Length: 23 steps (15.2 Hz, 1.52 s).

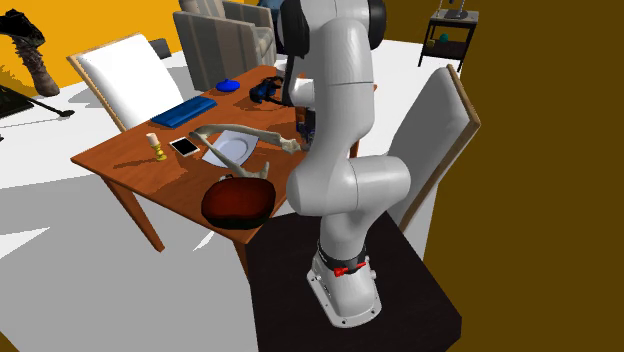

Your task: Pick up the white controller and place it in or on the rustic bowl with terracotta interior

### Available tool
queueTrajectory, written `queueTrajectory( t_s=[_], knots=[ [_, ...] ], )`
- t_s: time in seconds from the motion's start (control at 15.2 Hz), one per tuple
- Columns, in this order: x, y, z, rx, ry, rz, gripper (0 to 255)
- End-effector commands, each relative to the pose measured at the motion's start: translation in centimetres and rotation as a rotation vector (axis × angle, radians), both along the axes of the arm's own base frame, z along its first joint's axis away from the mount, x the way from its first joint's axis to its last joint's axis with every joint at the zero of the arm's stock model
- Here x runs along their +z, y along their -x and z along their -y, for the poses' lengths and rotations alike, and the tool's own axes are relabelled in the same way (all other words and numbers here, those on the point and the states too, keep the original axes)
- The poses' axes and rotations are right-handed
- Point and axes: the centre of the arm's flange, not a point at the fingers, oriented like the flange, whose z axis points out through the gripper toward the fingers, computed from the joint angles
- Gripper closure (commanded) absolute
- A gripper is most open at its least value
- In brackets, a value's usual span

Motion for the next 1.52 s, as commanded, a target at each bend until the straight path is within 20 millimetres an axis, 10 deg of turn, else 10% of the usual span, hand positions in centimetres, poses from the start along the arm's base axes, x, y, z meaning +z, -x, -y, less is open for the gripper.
queueTrajectory(
  t_s=[0.0, 1.45],
  knots=[
    [0.9, 0.0, 0.1, 0.000, 0.000, 0.000, 255],
    [12.6, 0.0, 0.1, 0.000, 0.000, 0.000, 255]
  ],
)
